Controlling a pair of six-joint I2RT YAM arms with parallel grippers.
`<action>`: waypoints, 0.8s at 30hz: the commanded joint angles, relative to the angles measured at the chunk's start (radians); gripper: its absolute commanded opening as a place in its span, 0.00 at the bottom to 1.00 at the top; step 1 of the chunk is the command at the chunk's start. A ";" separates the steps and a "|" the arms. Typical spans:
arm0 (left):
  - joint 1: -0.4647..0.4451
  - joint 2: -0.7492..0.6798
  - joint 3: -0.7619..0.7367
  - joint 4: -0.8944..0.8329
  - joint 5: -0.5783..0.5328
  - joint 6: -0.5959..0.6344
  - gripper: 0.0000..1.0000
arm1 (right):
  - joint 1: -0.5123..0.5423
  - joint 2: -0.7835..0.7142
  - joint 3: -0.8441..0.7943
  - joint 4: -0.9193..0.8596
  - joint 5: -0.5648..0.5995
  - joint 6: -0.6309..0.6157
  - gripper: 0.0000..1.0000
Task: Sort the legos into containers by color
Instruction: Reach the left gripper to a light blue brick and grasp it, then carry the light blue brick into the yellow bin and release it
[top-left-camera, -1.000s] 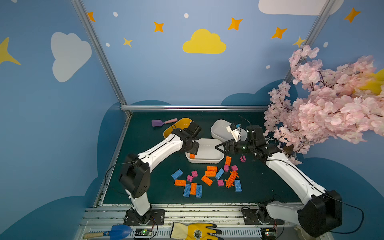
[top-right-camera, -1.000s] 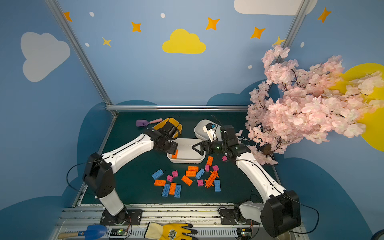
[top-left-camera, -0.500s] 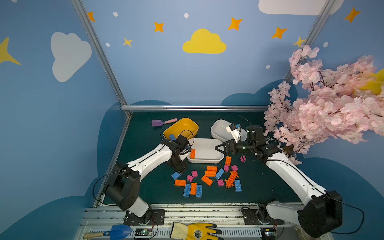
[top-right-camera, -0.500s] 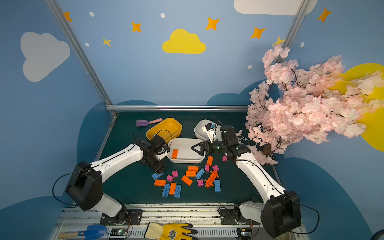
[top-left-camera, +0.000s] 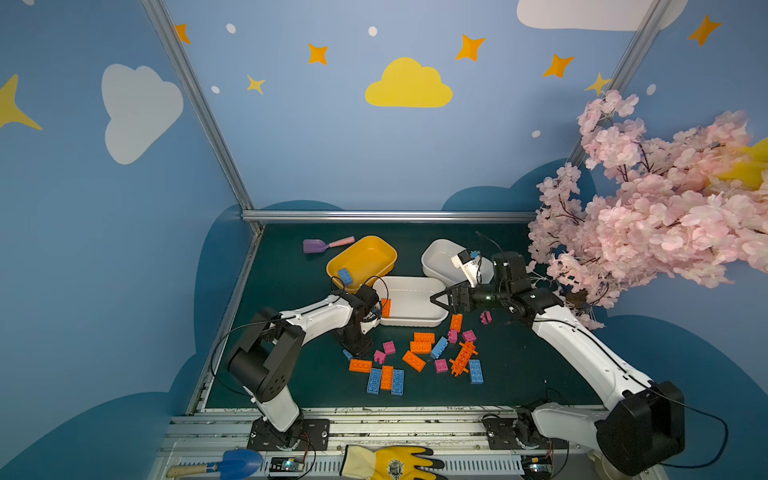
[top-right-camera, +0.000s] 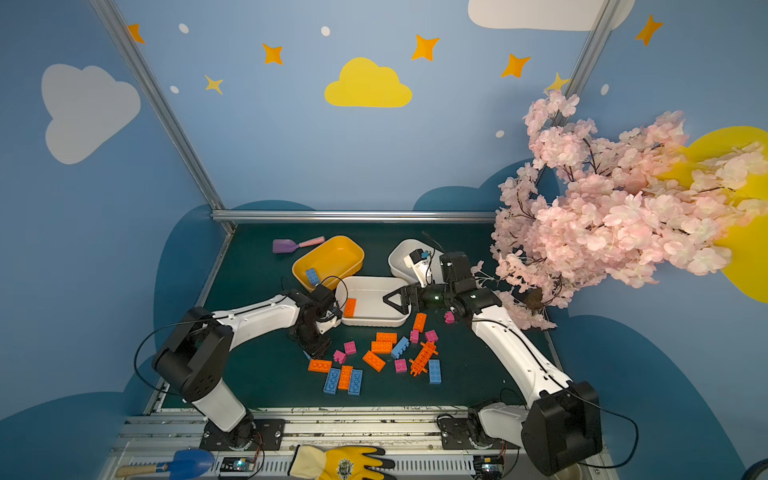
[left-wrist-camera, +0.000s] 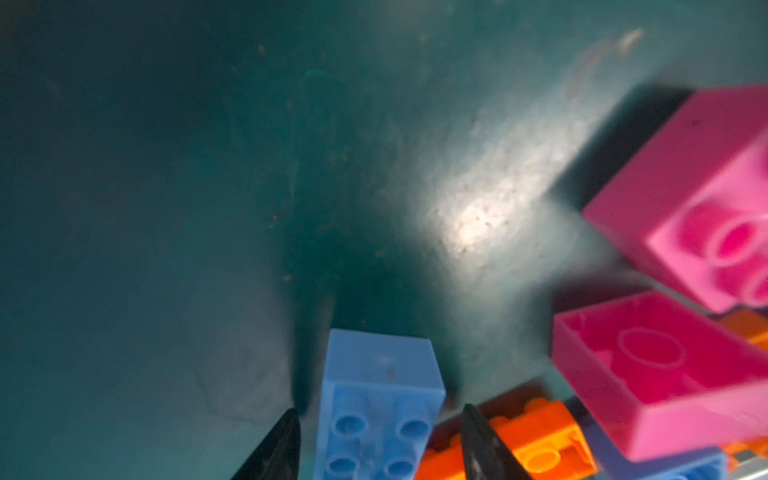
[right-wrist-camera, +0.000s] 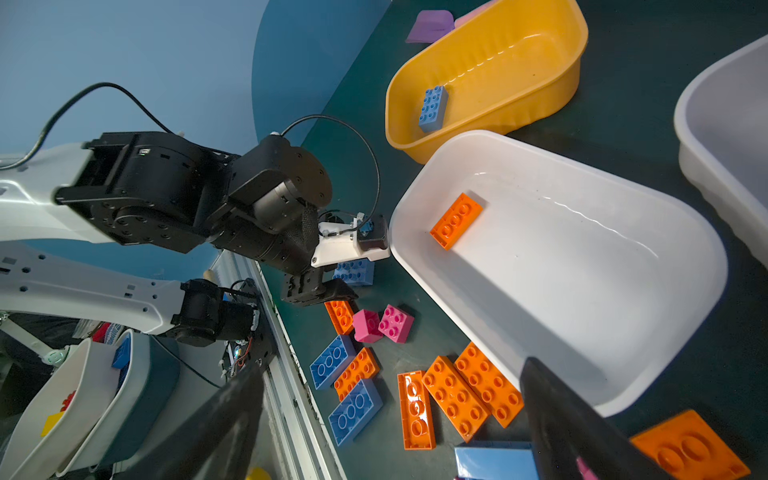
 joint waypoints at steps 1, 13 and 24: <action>-0.002 0.021 -0.001 0.020 -0.004 -0.001 0.53 | 0.001 -0.006 -0.006 -0.016 -0.014 -0.020 0.95; 0.018 -0.084 0.066 -0.078 -0.013 -0.033 0.31 | 0.000 -0.008 0.005 -0.022 0.001 -0.017 0.95; 0.088 -0.099 0.382 -0.180 0.068 -0.088 0.30 | -0.004 0.025 0.043 0.009 0.010 0.007 0.95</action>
